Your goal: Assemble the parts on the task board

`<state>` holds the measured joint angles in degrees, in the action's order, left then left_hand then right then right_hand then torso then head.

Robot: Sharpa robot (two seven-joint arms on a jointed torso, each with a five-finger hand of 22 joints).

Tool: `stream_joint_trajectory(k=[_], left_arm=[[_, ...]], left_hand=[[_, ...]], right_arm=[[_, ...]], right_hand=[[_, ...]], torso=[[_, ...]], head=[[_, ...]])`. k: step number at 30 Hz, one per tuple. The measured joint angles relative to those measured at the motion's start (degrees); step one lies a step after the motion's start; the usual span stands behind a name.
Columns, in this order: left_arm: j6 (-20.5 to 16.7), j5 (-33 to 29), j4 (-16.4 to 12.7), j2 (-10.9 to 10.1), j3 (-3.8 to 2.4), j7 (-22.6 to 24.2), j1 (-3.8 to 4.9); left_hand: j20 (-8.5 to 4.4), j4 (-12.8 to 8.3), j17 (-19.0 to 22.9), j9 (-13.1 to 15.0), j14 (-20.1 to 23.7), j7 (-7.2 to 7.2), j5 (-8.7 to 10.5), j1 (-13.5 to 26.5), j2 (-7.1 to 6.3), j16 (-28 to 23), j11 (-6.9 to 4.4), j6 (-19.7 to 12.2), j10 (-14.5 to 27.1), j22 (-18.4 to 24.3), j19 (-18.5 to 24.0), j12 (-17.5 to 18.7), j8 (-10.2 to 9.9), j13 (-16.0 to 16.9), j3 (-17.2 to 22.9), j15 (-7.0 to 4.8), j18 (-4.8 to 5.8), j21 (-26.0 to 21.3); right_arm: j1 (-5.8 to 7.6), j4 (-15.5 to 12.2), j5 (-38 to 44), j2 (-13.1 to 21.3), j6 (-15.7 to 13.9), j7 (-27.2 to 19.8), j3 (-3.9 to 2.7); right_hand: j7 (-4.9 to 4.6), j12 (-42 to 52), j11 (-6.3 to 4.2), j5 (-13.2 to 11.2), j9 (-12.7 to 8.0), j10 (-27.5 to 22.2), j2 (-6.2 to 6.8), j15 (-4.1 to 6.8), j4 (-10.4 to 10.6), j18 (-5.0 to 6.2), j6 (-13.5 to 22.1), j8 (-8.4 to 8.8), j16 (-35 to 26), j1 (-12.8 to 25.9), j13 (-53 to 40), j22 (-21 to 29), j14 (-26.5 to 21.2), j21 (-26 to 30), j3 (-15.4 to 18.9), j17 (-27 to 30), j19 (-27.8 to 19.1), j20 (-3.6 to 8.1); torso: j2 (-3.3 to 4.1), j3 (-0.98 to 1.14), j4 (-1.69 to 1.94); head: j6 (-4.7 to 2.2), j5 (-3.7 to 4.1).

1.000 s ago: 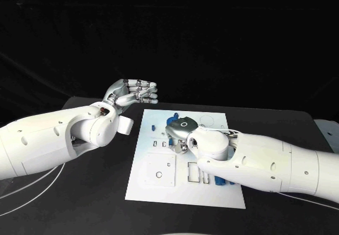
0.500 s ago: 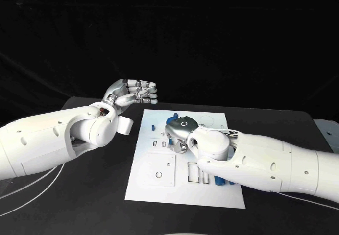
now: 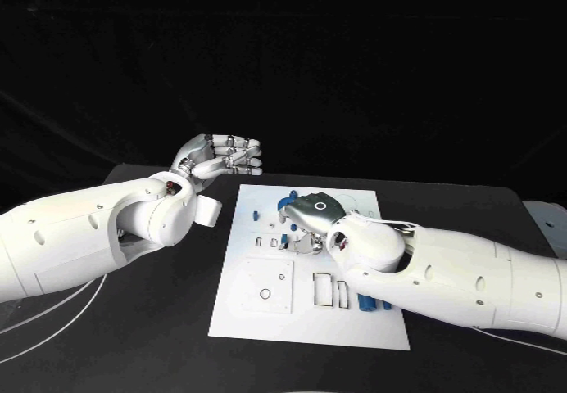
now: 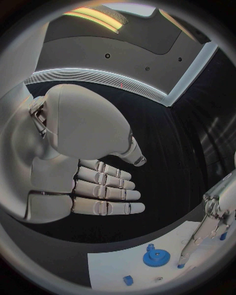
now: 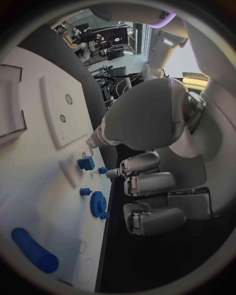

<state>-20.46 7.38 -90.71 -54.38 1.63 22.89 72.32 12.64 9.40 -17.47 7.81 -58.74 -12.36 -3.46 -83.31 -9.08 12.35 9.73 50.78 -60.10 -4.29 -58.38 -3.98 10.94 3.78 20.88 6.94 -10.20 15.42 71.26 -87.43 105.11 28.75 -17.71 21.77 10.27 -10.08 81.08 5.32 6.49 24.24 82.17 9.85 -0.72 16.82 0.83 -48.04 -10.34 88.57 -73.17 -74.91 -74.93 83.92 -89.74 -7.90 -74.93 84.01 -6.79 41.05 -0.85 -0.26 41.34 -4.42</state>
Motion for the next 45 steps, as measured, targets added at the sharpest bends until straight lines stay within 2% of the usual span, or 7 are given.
stream_joint_trajectory(k=[12, 14, 18, 22, 27, 34, 45], left_arm=[[2.7, 7.7, 3.0, 1.6, 0.02, -5.6, -0.02], [4.0, 10.5, 3.7, 2.1, 0.02, -7.9, -0.01], [7.3, 17.0, 5.1, 3.2, 0.01, -13.3, 0.02], [11.1, 24.8, 6.0, 4.5, 0.0, -19.4, 0.39], [15.6, 35.4, 6.9, 6.7, -0.06, -26.4, 1.63], [21.3, 46.1, 8.5, 10.1, -0.05, -35.6, 2.81], [29.8, 52.9, 13.1, 15.6, 0.1, -46.6, 4.24]], left_hand=[[-6.27, 3.7, -11.3, 2.9, -17.2, 3.11, 0.0, 3.1, -0.34, 14.1, -4.73, 6.6, -13.0, -5.1, -12.9, -3.4, 3.5, 1.9, 1.0, -5.96, 0.01, 11.0], [-7.31, 4.9, -17.2, 3.8, -19.1, 3.65, 0.0, 3.9, -0.45, 21.3, -5.45, 6.3, -14.6, -7.5, -14.6, -4.6, 3.8, 3.3, 1.0, -6.74, 0.0, 15.2], [-8.56, 6.4, -46.0, 7.6, -23.1, 4.72, -0.06, 4.5, 0.16, 52.6, -6.52, 4.8, -14.7, -21.2, -15.5, -10.4, 6.7, 10.2, 0.4, -7.86, 0.07, 31.7], [-8.95, 7.0, -56.8, 11.6, -25.1, 5.13, 0.28, 8.4, 1.48, 65.8, -7.25, 3.5, -12.7, -40.6, -17.0, -19.4, 10.2, 18.9, -1.1, -8.36, 2.34, 48.3], [-9.12, 7.3, -57.5, 16.1, -25.2, 5.9, 0.28, 12.2, 1.83, 72.0, -7.78, 1.3, -9.0, -53.5, -18.7, -31.7, 14.9, 29.7, -2.6, -8.54, 3.96, 58.3], [-9.77, 7.3, -57.5, 21.6, -25.4, 6.84, 0.28, 12.8, 2.5, 75.7, -8.79, 0.3, -10.1, -62.7, -21.5, -49.7, 20.7, 46.1, -3.0, -9.19, 4.96, 64.1], [-10.07, 7.4, -57.5, 24.4, -25.2, 6.95, 0.28, 15.4, 3.12, 75.9, -8.79, -1.0, -10.1, -62.2, -22.4, -53.4, 22.8, 49.8, -3.9, -9.4, 4.97, 64.0]], right_arm=[[1.1, -3.9, -17.8, 11.1, -16.6, -22.2, -0.4], [1.34, -4.2, -22.9, 12.9, -18.1, -25.9, -0.44], [2.1, -4.1, -34.1, 16.3, -19.2, -31.0, -0.52], [2.58, -3.9, -45.4, 19.0, -19.4, -34.0, -0.54], [2.9, -3.6, -56.1, 21.1, -19.1, -35.9, -0.56], [3.01, -3.3, -64.1, 22.5, -18.5, -36.8, -0.56], [3.08, -2.2, -68.4, 23.0, -18.3, -36.8, -0.56]], right_hand=[[1.64, -6.3, -1.52, 5.9, 0.3, -5.5, -2.08, 0.86, -1.0, 1.16, -3.7, -4.09, -4.5, -7.8, 0.0, 0.0, 0.0, 7.9, -7.9, 0.0, 0.0, 0.89], [1.64, -9.9, -1.8, 5.9, 0.3, -7.6, -1.75, 1.18, -0.8, 1.81, -3.7, -4.86, -7.6, -8.1, 1.8, 0.0, 0.1, 11.8, -9.5, 0.5, -1.0, 1.57], [1.79, -20.9, -1.94, 5.9, 0.3, -14.1, -0.96, 1.72, -0.8, 4.53, -3.5, -5.63, -17.5, -8.0, 11.2, 4.0, -1.8, 24.3, -12.4, 10.6, -6.5, 1.75], [1.55, -31.8, -1.63, 5.9, 0.3, -19.7, -0.32, 1.55, -0.9, 6.74, -2.3, -5.84, -28.6, -7.4, 20.8, 14.1, -5.3, 38.2, -14.0, 20.7, -11.3, 1.65], [1.47, -39.8, -1.5, 5.9, -0.1, -22.8, 0.35, 1.34, -1.3, 8.33, -2.1, -6.06, -41.5, -6.7, 28.2, 25.7, -7.7, 53.4, -15.5, 29.8, -14.4, 1.45], [1.3, -43.5, -1.53, 5.9, -0.5, -21.8, 1.03, 1.43, -1.5, 8.92, -1.9, -6.06, -47.5, -6.0, 32.0, 31.5, -8.0, 60.7, -16.2, 31.6, -14.6, 1.65], [1.06, -44.3, -1.36, 5.9, -0.8, -21.6, 1.41, 1.44, -1.6, 8.92, -1.7, -6.06, -49.2, -5.6, 33.3, 32.8, -8.0, 62.1, -16.4, 31.5, -14.3, 1.43]], torso=[[-0.99, 0.04, -0.57], [-1.25, 0.08, -0.71], [-1.9, 0.15, -1.01], [-2.43, 0.25, -1.19], [-2.99, 0.37, -1.33], [-3.32, 0.57, -1.47], [-3.39, 0.65, -1.53]], head=[[-0.69, -0.46], [-0.68, -0.48], [-0.75, -0.65], [-0.79, -0.83], [-0.8, -0.95], [-0.73, -1.04], [-0.71, -0.85]])
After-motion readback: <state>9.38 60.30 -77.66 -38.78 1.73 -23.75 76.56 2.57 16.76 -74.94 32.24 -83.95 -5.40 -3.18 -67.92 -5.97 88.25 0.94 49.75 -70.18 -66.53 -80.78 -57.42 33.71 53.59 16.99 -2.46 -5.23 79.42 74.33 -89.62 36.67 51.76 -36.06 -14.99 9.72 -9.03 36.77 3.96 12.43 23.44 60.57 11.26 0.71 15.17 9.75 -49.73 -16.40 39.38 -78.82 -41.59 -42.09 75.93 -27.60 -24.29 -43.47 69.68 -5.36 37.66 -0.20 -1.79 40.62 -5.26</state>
